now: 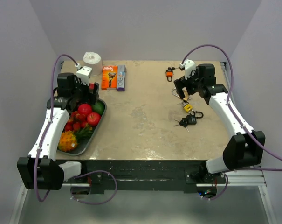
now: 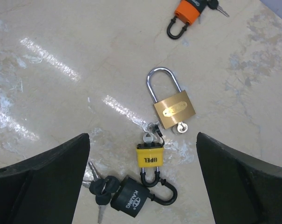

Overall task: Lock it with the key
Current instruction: Pick up the lock from the center of the board.

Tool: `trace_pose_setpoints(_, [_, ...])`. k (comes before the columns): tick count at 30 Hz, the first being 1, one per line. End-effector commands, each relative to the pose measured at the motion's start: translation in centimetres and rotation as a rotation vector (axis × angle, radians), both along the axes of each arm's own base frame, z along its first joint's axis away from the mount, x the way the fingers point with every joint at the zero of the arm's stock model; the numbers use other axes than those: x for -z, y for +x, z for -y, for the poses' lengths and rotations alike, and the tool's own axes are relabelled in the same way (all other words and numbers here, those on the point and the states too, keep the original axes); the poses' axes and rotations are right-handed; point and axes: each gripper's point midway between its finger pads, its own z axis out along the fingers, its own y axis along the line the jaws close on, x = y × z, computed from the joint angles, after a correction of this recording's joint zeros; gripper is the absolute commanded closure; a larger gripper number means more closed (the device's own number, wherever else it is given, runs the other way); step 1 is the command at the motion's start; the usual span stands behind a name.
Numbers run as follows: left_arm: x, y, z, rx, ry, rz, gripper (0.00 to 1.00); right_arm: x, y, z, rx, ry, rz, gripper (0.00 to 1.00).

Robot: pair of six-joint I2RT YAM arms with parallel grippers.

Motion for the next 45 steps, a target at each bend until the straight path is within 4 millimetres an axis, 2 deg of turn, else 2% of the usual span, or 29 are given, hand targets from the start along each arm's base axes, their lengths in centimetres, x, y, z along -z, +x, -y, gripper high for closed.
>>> trace_pose_setpoints(1, [-4.9,1.7,-0.9,-0.065,-0.011,0.192,0.01,-2.1,1.5,-2.6,-0.189,0.022,0.083,0.01])
trace_pose_setpoints(2, [-5.4,1.8,-0.6,-0.047,-0.013,0.213,0.01,-1.5,1.5,-3.0,-0.213,0.017,0.058,0.01])
trace_pose_setpoints(3, [-6.0,2.0,-0.5,-0.04,-0.018,0.241,0.01,0.1,2.1,-3.0,-0.215,0.012,0.006,0.01])
trace_pose_setpoints(4, [-6.5,2.0,-0.3,-0.031,-0.022,0.256,0.01,-0.9,3.2,-3.1,-0.222,0.001,0.016,0.01])
trace_pose_setpoints(5, [-6.8,2.0,-0.1,-0.016,-0.027,0.27,0.01,0.4,2.7,-3.1,-0.23,-0.006,-0.063,0.01])
trace_pose_setpoints(6, [-7.2,2.1,0.2,0.007,-0.02,0.291,0.01,2.9,3.2,-3.2,-0.242,-0.021,-0.147,0.01])
trace_pose_setpoints(7, [-7.5,2.0,0.4,0.033,-0.008,0.299,0.01,2.0,4.1,-3.2,-0.263,-0.044,-0.132,0.01])
trace_pose_setpoints(8, [-7.5,1.9,0.9,0.089,0.01,0.302,0.01,2.9,3.9,-2.9,-0.275,-0.059,-0.173,0.01])
trace_pose_setpoints(12, [-6.7,1.4,1.9,0.164,0.013,0.248,0.01,5.8,5.1,-2.2,-0.299,-0.136,-0.208,0.01])
trace_pose_setpoints(16, [-6.1,0.8,2.7,0.224,0.0,0.225,0.01,9.3,6.5,-0.5,-0.298,-0.182,-0.282,0.01])
trace_pose_setpoints(18, [-5.9,0.5,3.3,0.265,-0.009,0.221,0.01,9.6,7.3,0.1,-0.292,-0.183,-0.288,0.01])
trace_pose_setpoints(20, [-5.8,0.2,3.6,0.286,-0.016,0.218,0.01,11.1,7.9,0.9,-0.284,-0.192,-0.317,0.01])
trace_pose_setpoints(22, [-5.5,0.0,3.7,0.299,-0.013,0.212,0.01,11.3,8.9,1.7,-0.267,-0.201,-0.312,0.01])
trace_pose_setpoints(23, [-5.4,-0.1,3.8,0.306,-0.015,0.209,0.01,12.3,9.1,2.0,-0.264,-0.203,-0.335,0.01])
trace_pose_setpoints(24, [-5.2,-0.3,3.9,0.309,-0.016,0.203,0.01,12.3,9.5,2.1,-0.264,-0.206,-0.331,0.01])
trace_pose_setpoints(30, [-4.9,-0.4,4.0,0.326,-0.01,0.194,0.01,14.6,9.0,3.1,-0.29,-0.216,-0.39,0.01])
trace_pose_setpoints(37, [-4.4,-0.4,4.0,0.327,-0.014,0.182,0.01,16.4,8.6,3.6,-0.289,-0.212,-0.434,0.01])
trace_pose_setpoints(45, [-4.8,-0.5,4.2,0.334,-0.025,0.186,0.01,18.1,9.0,4.6,-0.266,-0.237,-0.45,0.01])
